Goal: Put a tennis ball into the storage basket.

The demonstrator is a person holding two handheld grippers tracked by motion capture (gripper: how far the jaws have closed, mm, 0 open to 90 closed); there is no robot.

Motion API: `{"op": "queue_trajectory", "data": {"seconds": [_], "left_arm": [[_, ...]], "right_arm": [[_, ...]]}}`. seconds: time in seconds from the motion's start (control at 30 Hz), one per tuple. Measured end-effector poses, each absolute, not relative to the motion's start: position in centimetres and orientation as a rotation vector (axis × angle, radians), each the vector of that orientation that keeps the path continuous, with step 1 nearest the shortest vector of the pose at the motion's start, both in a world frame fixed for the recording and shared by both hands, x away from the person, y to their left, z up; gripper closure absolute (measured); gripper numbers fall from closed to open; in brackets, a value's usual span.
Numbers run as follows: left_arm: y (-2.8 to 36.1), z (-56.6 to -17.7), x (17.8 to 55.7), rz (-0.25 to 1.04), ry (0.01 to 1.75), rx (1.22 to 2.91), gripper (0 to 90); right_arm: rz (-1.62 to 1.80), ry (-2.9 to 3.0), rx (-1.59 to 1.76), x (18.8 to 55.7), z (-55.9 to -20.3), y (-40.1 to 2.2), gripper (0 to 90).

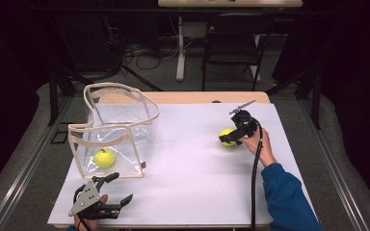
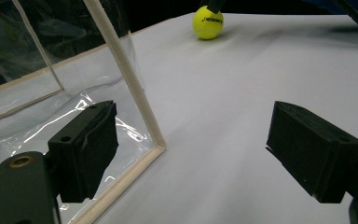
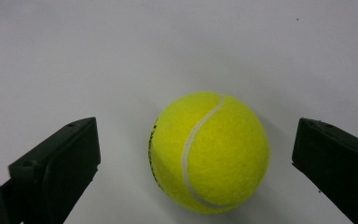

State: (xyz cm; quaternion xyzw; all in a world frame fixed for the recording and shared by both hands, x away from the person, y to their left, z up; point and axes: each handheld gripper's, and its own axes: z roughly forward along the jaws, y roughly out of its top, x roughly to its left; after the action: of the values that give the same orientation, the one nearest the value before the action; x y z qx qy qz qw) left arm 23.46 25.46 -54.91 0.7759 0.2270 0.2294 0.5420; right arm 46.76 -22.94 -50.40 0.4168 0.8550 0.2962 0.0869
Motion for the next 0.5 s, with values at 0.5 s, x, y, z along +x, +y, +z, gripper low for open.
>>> {"op": "queue_trajectory", "data": {"seconds": [0.5], "left_arm": [[25.3,-54.9,23.5,0.539,0.53,1.851,16.1]], "right_arm": [[0.839,2.574,1.292,47.6,-52.0,-22.7,0.0]]}}
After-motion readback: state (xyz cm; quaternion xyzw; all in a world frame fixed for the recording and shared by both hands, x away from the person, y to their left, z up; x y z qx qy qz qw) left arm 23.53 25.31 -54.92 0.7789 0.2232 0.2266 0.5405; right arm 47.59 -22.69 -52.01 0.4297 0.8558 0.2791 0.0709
